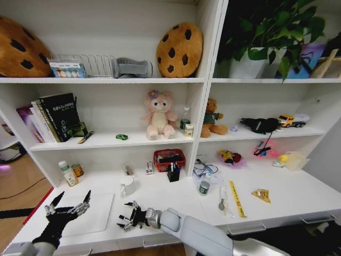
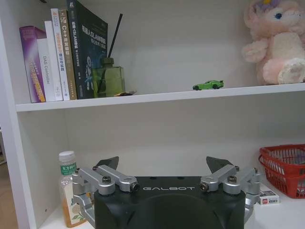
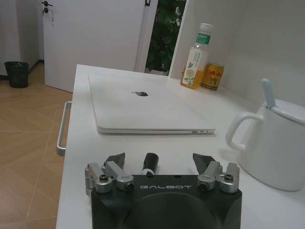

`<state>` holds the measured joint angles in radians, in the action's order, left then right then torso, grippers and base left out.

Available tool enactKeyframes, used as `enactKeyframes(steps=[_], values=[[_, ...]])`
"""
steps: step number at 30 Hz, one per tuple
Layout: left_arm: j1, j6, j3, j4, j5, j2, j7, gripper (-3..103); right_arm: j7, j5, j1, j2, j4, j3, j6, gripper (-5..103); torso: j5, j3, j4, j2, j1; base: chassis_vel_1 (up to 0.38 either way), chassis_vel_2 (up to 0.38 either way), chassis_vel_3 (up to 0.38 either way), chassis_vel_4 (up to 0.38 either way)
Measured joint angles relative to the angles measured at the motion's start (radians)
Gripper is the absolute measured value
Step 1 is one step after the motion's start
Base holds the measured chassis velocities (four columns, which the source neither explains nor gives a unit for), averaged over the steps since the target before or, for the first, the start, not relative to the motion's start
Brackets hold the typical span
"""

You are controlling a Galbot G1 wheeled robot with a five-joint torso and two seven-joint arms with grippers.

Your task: Organize the objects on the table.

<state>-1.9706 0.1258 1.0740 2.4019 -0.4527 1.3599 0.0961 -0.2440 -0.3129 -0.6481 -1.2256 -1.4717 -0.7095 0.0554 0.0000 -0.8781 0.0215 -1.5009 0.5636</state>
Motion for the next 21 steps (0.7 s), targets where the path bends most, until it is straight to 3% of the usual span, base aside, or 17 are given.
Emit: enactKeyframes(steps=[6,8,10,11,13,17,18,21], values=[[0.0,0.0,0.0,0.0,0.0,0.0,0.0,100,0.011,-0.072,-0.007,0.013,-0.008,-0.001,0.021,54,0.0,0.0,-0.0001,0.0,0.0,0.0,0.0,0.0,0.0],[0.0,0.0,0.0,0.0,0.0,0.0,0.0,100,0.011,-0.078,-0.007,0.012,-0.007,-0.001,0.022,54,0.0,0.0,-0.0001,0.0,0.0,0.0,0.0,0.0,0.0],[0.0,0.0,0.0,0.0,0.0,0.0,0.0,100,0.018,-0.105,-0.008,0.008,-0.005,-0.001,0.029,42,0.0,0.0,-0.0001,0.0,0.0,0.0,0.0,0.0,0.0],[0.0,0.0,0.0,0.0,0.0,0.0,0.0,100,0.018,-0.105,-0.008,0.008,-0.005,-0.001,0.029,42,0.0,0.0,-0.0001,0.0,0.0,0.0,0.0,0.0,0.0],[0.0,0.0,0.0,0.0,0.0,0.0,0.0,100,0.029,-0.139,-0.008,0.002,-0.002,-0.006,0.047,27,0.0,0.0,-0.0001,0.0,0.0,0.0,0.0,0.0,0.0],[0.0,0.0,0.0,0.0,0.0,0.0,0.0,100,0.037,-0.16,-0.007,-0.002,0.0,-0.01,0.061,21,0.0001,0.0,-0.0001,0.0,0.0,0.0,0.0,0.0,0.0],[0.0,0.0,0.0,0.0,0.0,0.0,0.0,100,0.042,-0.174,-0.005,-0.002,0.0,-0.014,0.072,13,0.0001,0.0,-0.0001,0.0,0.0,0.0,0.0,0.0,0.0],[0.0,0.0,0.0,0.0,0.0,0.0,0.0,100,0.053,-0.197,-0.004,-0.003,-0.001,-0.018,0.087,12,0.0002,0.0,0.0,0.0,0.0,0.0,0.0,0.0,0.0]])
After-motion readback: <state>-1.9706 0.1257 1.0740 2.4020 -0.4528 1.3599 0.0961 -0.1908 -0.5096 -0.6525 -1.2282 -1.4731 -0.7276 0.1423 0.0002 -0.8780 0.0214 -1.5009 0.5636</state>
